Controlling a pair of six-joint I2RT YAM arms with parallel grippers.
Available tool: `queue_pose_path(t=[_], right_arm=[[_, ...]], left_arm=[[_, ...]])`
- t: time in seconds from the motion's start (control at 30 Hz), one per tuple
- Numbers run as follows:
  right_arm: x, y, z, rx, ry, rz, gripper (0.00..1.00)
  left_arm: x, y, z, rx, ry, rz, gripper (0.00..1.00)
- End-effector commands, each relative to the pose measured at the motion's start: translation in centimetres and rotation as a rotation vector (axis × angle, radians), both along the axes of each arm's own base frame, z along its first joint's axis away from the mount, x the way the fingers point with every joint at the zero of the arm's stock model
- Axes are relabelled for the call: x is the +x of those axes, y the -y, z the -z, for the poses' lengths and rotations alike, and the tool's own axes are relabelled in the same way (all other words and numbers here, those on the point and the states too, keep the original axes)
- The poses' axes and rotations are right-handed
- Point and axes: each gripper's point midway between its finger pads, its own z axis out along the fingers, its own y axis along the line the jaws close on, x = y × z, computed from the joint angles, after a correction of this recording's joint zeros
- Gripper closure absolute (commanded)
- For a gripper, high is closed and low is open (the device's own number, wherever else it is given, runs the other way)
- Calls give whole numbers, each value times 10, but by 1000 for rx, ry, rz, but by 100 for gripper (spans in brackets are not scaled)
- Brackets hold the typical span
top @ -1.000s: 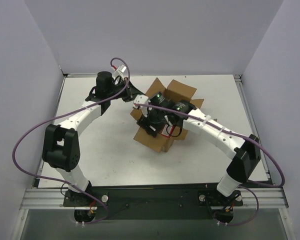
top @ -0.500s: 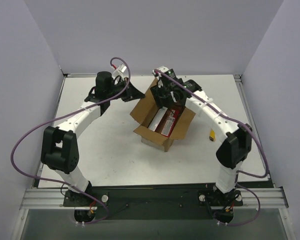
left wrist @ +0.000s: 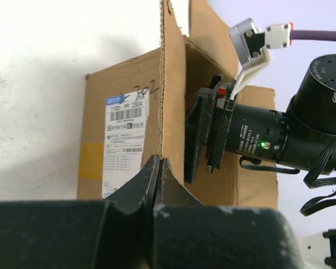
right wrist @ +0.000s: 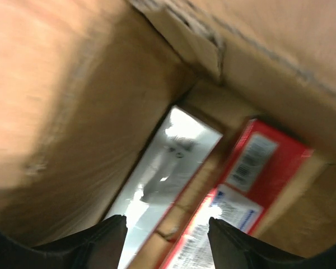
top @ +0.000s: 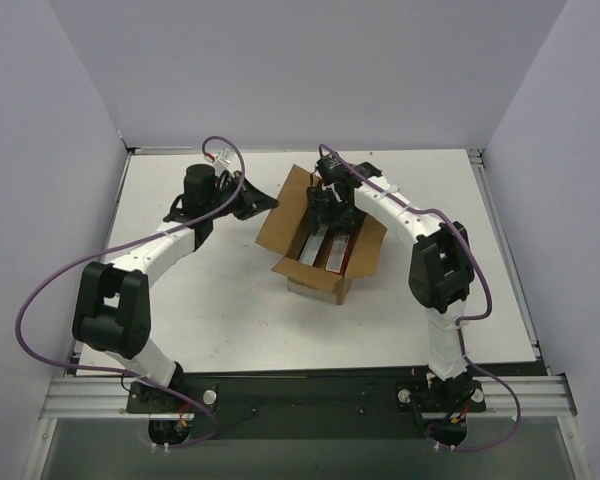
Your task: Unpack the express box
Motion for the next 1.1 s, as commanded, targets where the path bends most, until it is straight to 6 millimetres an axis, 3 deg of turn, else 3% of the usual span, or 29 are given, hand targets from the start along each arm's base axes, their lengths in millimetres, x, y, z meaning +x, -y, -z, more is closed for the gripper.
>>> queue_pose_path(t=[0.0, 0.23, 0.37, 0.47, 0.6, 0.7, 0.8, 0.9, 1.0, 1.07], right_arm=[[-12, -34, 23, 106, -124, 26, 41], [-19, -32, 64, 73, -216, 79, 43], [-21, -23, 84, 27, -240, 90, 51], [-16, -16, 87, -12, -220, 83, 70], [-5, -5, 76, -54, -155, 44, 97], [3, -1, 55, -44, -103, 4, 100], [11, -4, 21, 22, -41, -40, 100], [18, -11, -24, 107, 50, -121, 100], [11, -30, -81, 254, 171, -250, 100], [5, -44, -99, 343, 229, -337, 100]], left_arm=[[-12, 2, 5, -28, -41, -2, 100], [-15, 2, 16, -16, -64, 5, 100], [-19, 2, 17, 1, -58, 18, 100], [-19, -3, 16, 14, -49, 7, 100], [-13, -12, 3, 32, 20, 6, 100], [-8, -27, -8, 61, 95, -12, 100], [-12, -44, -10, 87, 118, -22, 100], [-13, -53, -12, 92, 128, -50, 100], [-10, -53, -19, 88, 152, -53, 100], [-6, -52, -26, 85, 173, -55, 100]])
